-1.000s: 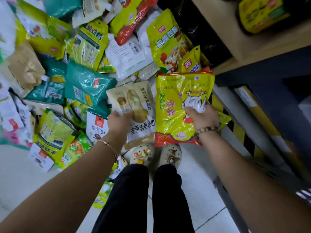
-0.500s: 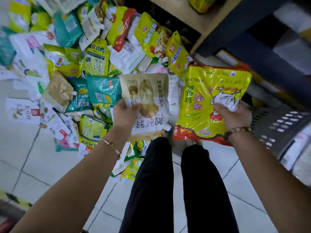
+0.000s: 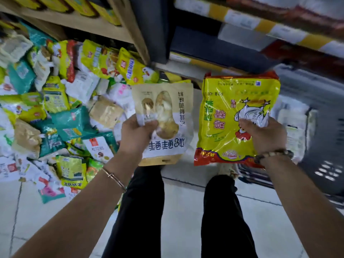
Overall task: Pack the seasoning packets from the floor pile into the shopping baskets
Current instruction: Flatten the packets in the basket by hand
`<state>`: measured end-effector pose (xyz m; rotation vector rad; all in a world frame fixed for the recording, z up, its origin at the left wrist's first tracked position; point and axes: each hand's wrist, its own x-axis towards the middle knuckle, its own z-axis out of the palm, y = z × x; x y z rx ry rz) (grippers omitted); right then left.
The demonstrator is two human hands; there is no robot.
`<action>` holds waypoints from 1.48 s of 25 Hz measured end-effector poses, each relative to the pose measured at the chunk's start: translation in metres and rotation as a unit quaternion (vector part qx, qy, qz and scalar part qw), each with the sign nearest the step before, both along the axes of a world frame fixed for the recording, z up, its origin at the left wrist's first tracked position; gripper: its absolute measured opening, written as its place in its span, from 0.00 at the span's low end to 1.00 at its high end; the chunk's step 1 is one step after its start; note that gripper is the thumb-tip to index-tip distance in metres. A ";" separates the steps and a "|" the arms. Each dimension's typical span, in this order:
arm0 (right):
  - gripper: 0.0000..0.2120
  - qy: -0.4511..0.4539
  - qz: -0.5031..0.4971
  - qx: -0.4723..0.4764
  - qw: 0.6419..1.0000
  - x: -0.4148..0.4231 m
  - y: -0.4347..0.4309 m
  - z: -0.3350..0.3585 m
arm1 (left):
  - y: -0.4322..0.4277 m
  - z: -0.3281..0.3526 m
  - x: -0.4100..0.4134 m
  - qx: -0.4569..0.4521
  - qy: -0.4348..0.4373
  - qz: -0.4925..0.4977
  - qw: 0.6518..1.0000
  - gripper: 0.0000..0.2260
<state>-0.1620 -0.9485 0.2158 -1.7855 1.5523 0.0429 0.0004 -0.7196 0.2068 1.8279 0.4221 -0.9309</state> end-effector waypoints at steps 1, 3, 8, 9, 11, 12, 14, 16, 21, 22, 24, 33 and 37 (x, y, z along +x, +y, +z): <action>0.10 -0.005 -0.012 -0.004 1.000 -0.017 -0.014 0.004 | -0.020 0.003 -0.015 -0.002 -0.003 -0.009 1.000 0.07; 0.11 -0.016 -0.039 -0.007 0.999 -0.053 -0.043 0.011 | -0.059 0.011 -0.046 -0.003 -0.026 -0.030 0.999 0.08; 0.19 0.015 -0.084 -0.026 0.996 -0.160 -0.116 0.014 | -0.153 0.014 -0.133 -0.033 -0.059 -0.106 0.992 0.10; 0.21 0.031 -0.093 -0.026 0.995 -0.179 -0.128 0.012 | -0.171 0.012 -0.149 -0.034 -0.058 -0.112 0.991 0.13; 0.23 0.056 -0.111 -0.024 0.992 -0.217 -0.153 0.008 | -0.203 0.007 -0.180 -0.026 -0.047 -0.112 0.992 0.21; 0.22 0.061 -0.118 -0.026 0.991 -0.233 -0.163 0.005 | -0.216 0.002 -0.192 -0.022 -0.045 -0.111 0.993 0.22; 0.19 0.066 -0.137 -0.038 0.988 -0.259 -0.182 -0.003 | -0.242 -0.009 -0.212 -0.021 -0.050 -0.115 0.992 0.21; 0.17 0.069 -0.155 -0.043 0.985 -0.279 -0.198 -0.017 | -0.264 -0.026 -0.227 -0.024 -0.052 -0.122 0.991 0.20; 0.17 0.082 -0.165 -0.010 0.983 -0.294 -0.223 -0.064 | -0.295 -0.070 -0.250 0.037 -0.033 -0.140 0.989 0.10; 0.16 0.082 -0.157 0.001 0.984 -0.294 -0.225 -0.074 | -0.298 -0.077 -0.252 0.048 -0.035 -0.153 0.986 0.08; 0.15 0.075 -0.153 0.021 0.985 -0.290 -0.230 -0.093 | -0.303 -0.092 -0.252 0.071 -0.039 -0.163 0.983 0.07; 0.18 0.123 -0.121 0.090 0.981 -0.293 -0.234 -0.152 | -0.300 -0.148 -0.255 0.114 0.006 -0.204 0.972 0.03; 0.32 0.192 -0.168 0.071 0.964 -0.285 -0.230 -0.161 | -0.298 -0.151 -0.252 0.186 -0.035 -0.283 0.940 0.13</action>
